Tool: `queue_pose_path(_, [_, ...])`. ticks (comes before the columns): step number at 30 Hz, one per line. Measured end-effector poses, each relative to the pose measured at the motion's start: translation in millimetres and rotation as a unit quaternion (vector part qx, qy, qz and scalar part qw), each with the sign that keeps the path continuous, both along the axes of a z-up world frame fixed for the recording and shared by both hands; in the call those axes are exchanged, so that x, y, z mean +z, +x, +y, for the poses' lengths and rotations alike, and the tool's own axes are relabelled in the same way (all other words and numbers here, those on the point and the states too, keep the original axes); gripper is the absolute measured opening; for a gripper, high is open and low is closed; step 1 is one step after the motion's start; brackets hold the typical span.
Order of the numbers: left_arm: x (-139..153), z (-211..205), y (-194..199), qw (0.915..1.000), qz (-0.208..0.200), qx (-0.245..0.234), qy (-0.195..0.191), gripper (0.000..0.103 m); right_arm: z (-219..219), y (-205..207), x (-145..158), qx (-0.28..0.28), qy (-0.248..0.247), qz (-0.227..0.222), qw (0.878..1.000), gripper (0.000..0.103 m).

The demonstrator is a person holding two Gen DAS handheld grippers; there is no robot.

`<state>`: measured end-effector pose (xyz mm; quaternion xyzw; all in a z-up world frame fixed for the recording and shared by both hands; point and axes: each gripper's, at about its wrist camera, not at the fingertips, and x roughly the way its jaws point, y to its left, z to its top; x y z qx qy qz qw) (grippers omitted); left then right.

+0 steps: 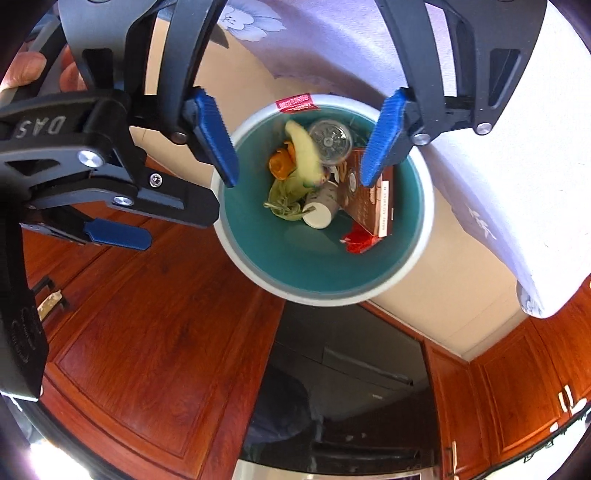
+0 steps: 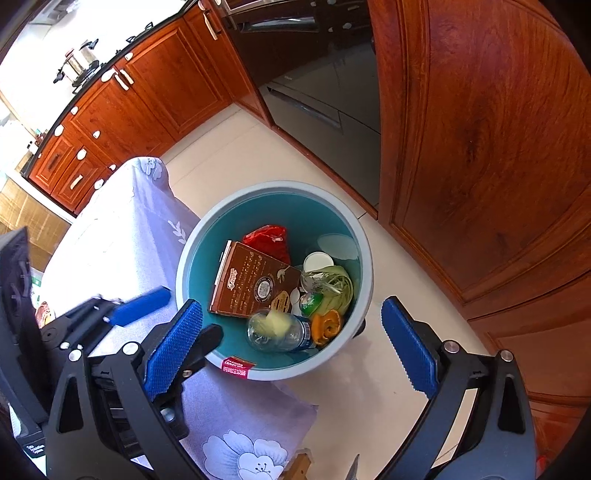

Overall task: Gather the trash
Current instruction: 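Open both grippers to drop the peels into the bin, then move both grippers back over the table toward the coconut-shell bowl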

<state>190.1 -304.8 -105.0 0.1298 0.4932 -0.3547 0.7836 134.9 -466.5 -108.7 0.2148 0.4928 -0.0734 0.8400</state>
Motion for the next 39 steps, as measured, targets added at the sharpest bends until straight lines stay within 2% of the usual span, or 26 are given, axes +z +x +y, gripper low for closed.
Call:
queue_pose_path(5, [4,14,6,0.9997,-0.005,0.022,-0.001,0.099,-1,1,0,-0.005,0.004,0.005,1.0,0.096])
queue_pose_path(12, [9,38,7,0.9989,-0.003,0.047,-0.003,0.099,10,2,1,-0.001,0.011,0.006,1.0,0.096])
queue_pose_path(20, [24,84,-3,0.9967,-0.02,0.079,-0.002,0.099,51,8,12,0.033,0.011,0.002,0.999,0.096])
queue_pose_path(31, [47,211,-15,0.9851,-0.053,0.164,0.002,0.099,155,23,44,0.119,0.01,-0.026,0.992,0.096])
queue_pose_path(39, [45,328,-26,0.9686,-0.054,0.242,-0.005,0.099,246,35,59,0.181,0.009,-0.021,0.983,0.096])
